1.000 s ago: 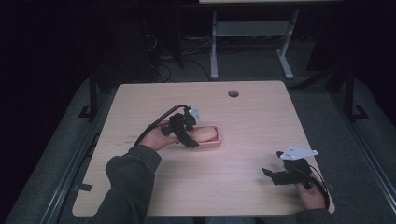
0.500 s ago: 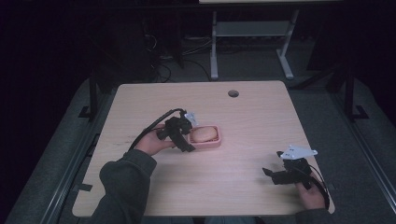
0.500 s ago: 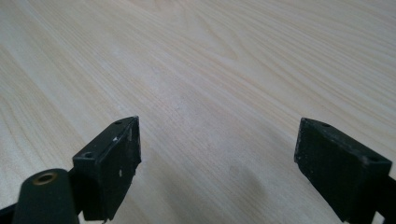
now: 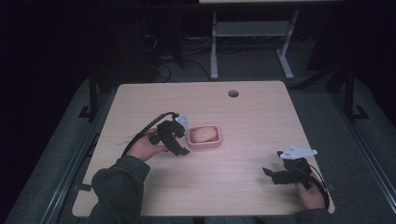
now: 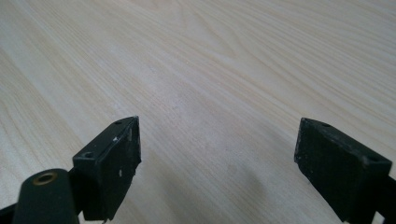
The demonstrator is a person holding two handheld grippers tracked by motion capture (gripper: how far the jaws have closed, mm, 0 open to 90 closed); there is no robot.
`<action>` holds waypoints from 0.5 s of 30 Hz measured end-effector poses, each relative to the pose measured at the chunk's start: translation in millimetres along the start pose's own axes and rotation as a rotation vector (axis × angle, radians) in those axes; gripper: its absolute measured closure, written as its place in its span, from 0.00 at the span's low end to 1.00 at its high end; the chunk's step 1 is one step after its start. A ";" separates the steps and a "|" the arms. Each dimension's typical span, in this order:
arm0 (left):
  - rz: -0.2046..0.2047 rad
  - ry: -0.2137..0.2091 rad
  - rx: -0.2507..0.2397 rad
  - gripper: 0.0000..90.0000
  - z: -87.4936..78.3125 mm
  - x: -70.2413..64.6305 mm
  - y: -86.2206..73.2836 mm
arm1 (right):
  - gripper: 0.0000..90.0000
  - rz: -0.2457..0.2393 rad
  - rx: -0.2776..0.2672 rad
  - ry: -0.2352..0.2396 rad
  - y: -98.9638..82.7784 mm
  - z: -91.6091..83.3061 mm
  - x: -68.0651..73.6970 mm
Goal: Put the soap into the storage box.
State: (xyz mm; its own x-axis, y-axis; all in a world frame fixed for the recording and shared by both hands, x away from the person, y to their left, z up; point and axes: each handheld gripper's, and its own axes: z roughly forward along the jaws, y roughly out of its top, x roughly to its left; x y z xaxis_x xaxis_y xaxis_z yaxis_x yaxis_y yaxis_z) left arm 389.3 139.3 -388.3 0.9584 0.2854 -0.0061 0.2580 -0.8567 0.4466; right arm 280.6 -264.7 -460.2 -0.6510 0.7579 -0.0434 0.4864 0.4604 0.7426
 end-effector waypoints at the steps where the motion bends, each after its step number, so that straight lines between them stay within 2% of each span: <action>1: 0.000 0.000 0.000 0.27 0.0 0.0 0.0 | 0.16 0.000 0.000 0.000 0.0 0.0 0.0; 5: 0.005 0.007 0.012 0.27 0.5 -3.5 -4.0 | 0.16 0.004 0.002 -0.001 0.1 0.9 -0.1; 13: 0.002 0.005 -0.003 0.28 0.6 -9.1 -13.7 | 0.16 0.003 0.005 -0.003 0.0 1.1 -0.8; 15: 0.004 0.006 0.007 0.28 0.7 -10.6 -15.8 | 0.16 0.004 0.008 -0.002 0.1 1.2 -0.5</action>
State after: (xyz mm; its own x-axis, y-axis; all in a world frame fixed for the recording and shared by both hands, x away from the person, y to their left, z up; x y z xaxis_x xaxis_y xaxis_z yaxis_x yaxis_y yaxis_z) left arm 375.2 149.5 -395.9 0.9587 0.2844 0.0016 0.2546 -0.8609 0.4404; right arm 281.7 -264.5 -460.9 -0.6477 0.7607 -0.0420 0.4935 0.4610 0.7375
